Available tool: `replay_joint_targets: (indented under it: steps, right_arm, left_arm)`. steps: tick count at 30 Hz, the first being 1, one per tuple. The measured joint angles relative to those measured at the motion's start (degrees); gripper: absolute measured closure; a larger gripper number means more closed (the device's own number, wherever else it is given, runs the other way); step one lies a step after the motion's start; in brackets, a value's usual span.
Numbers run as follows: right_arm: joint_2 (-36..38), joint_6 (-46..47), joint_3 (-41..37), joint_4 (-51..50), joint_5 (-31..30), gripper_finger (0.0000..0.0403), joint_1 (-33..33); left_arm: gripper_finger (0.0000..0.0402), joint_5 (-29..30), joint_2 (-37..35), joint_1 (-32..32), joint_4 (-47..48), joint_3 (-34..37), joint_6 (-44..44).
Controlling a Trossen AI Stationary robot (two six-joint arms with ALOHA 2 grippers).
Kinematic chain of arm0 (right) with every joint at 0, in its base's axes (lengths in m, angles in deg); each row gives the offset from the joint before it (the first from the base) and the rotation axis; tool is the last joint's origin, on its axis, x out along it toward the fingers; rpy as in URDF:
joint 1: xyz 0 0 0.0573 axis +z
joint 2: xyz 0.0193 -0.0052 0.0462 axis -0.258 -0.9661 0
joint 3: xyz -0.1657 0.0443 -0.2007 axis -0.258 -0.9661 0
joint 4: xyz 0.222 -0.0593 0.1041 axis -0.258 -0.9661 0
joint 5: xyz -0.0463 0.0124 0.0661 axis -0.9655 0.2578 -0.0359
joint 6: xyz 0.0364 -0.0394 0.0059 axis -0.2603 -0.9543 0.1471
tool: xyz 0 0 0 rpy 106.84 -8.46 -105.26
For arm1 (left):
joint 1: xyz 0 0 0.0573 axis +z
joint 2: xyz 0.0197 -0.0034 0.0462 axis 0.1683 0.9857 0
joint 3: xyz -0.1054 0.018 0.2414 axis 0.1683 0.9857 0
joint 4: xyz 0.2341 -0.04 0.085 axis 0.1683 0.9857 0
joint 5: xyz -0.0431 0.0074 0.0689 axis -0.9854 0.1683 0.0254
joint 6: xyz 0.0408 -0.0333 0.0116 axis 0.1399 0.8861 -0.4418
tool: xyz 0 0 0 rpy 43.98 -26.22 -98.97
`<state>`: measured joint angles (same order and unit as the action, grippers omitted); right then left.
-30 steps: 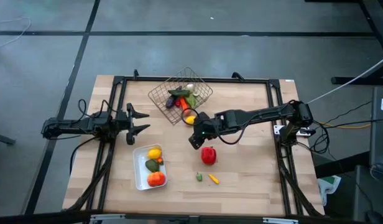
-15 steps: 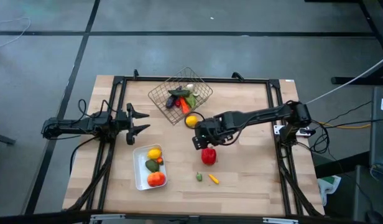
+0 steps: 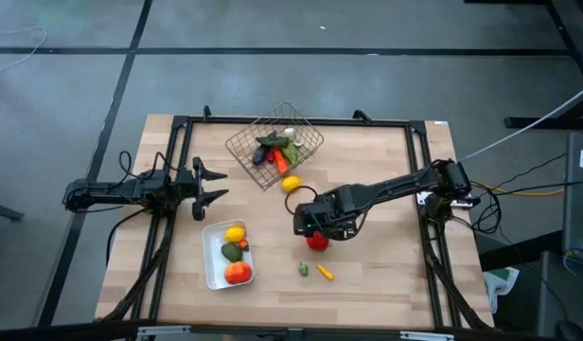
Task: Sort produce into baskets
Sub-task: Put the big red bell pepper into the gold wire basket
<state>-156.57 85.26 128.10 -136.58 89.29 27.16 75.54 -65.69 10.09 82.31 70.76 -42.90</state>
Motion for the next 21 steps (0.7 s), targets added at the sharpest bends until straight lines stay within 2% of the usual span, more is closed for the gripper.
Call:
replay_joint_targets:
  steps: [3, 8, 10, 15, 17, 21]
  right_arm:
    - [0.00, 1.27, 0.00, 0.55, -2.26, 0.0148, 0.81]
    - [0.00, 1.27, 0.00, -0.20, -2.56, 0.0136, 1.44]
    - [0.00, 1.27, 0.00, -1.03, -2.56, 0.0112, 1.42]
    - [0.00, 1.29, 0.00, -2.01, -3.26, 0.0016, 1.08]
    - [0.00, 1.27, 0.00, -1.66, -3.32, 0.0017, 0.89]
    - [0.00, 1.64, 0.00, -1.47, -2.23, 0.0052, 0.96]
  left_arm:
    - [0.0180, -0.02, 0.00, 0.00, 0.00, 0.00, 0.00]
    - [0.0180, 0.00, 0.00, 0.00, 0.00, 0.00, 0.00]
    - [0.0180, -0.02, -0.01, 0.00, 0.00, 0.00, 0.00]
    - [0.0180, 0.00, -0.01, -0.01, 0.00, 0.00, 0.00]
    - [0.0180, 0.00, -0.01, 0.00, 0.00, 0.00, 0.00]
    - [0.0180, 0.00, -0.01, 0.00, 0.00, 0.00, 0.00]
